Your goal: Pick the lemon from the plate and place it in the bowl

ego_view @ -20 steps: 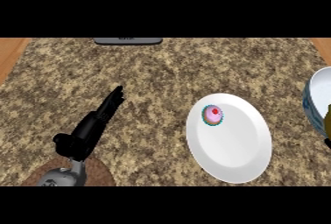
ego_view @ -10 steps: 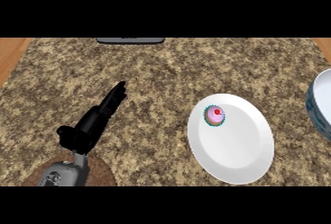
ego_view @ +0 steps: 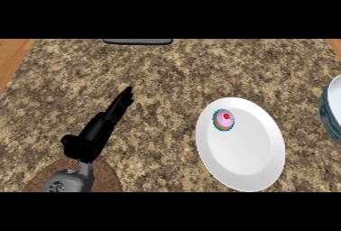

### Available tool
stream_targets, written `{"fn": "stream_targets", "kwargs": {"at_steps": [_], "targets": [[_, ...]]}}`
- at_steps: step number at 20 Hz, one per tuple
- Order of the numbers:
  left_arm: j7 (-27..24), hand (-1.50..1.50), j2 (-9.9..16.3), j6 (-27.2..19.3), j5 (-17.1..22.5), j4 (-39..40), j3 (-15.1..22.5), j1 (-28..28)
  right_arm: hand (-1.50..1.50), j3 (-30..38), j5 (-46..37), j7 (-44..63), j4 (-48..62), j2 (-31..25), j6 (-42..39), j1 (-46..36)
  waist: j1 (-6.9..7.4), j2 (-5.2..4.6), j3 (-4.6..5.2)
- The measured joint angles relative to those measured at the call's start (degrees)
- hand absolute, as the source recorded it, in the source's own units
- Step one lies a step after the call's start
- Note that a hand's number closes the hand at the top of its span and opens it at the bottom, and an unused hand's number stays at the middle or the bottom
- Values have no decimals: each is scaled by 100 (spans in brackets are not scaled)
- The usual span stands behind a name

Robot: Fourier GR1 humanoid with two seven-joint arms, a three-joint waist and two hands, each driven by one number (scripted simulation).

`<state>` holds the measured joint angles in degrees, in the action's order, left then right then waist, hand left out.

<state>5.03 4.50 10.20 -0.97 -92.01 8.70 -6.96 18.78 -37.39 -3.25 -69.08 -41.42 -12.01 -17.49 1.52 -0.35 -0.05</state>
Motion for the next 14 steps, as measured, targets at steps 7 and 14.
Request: {"fn": "stream_targets", "kwargs": {"at_steps": [7, 14], "targets": [[3, 0, -31, 23, -11, 130, -61, -82, -150, 154, 321, -1095, 1595, -114, -135, -864, -43, 4, -1], [-37, 0, -48, -16, -87, 93, -72, -19, -150, 931, 890, -1373, 2462, -298, 139, -1437, -76, 14, -2]]}}
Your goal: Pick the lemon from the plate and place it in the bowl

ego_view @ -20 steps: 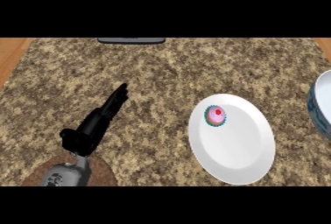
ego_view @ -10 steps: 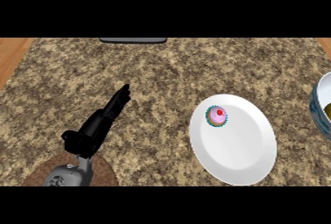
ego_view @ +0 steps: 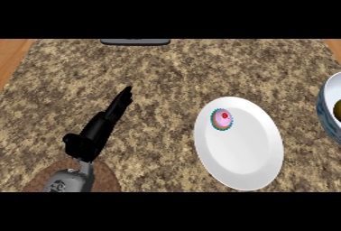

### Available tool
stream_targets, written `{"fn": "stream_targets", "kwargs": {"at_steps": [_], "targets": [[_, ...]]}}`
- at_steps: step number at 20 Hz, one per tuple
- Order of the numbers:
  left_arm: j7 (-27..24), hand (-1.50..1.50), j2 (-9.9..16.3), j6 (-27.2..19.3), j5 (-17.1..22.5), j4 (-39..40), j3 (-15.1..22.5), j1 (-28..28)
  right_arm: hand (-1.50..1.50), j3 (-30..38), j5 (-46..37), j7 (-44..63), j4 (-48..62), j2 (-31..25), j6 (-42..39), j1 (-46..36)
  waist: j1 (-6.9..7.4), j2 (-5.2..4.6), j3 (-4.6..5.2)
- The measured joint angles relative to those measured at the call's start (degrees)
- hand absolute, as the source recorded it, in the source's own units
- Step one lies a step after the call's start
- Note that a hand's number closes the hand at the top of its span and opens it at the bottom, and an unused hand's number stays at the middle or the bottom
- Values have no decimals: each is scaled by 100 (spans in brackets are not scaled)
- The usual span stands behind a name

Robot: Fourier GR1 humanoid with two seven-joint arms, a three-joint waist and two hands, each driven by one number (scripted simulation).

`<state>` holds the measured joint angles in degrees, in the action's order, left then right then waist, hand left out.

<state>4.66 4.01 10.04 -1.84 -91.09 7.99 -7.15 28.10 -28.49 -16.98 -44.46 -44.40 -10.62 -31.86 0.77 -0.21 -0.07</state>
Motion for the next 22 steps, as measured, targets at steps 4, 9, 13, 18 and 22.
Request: {"fn": "stream_targets", "kwargs": {"at_steps": [4, 9, 13, 18, 22], "targets": [[-143, 0, -35, -30, -41, 126, -19, 22, -150, 558, 441, 38, 515, -235, -37, -127, -24, -2, 1], [-118, 0, 47, 77, 11, 43, -57, 81, -150, 1195, 882, -221, 1392, -899, -318, -36, -9, -13, -6], [-83, 0, 93, 155, 131, 76, -183, -69, -150, 1623, 1130, -579, 2081, -1408, -464, 181, -4, -32, -16], [-9, 0, 74, 122, 109, -48, -158, 1, -150, 2029, 1386, -1128, 2723, -1938, -843, 624, -4, -41, -36], [-15, 0, 49, 109, 93, -125, -123, 68, -150, 2148, 1459, -1530, 3038, -2165, -1268, 988, -8, -45, -48]]}}
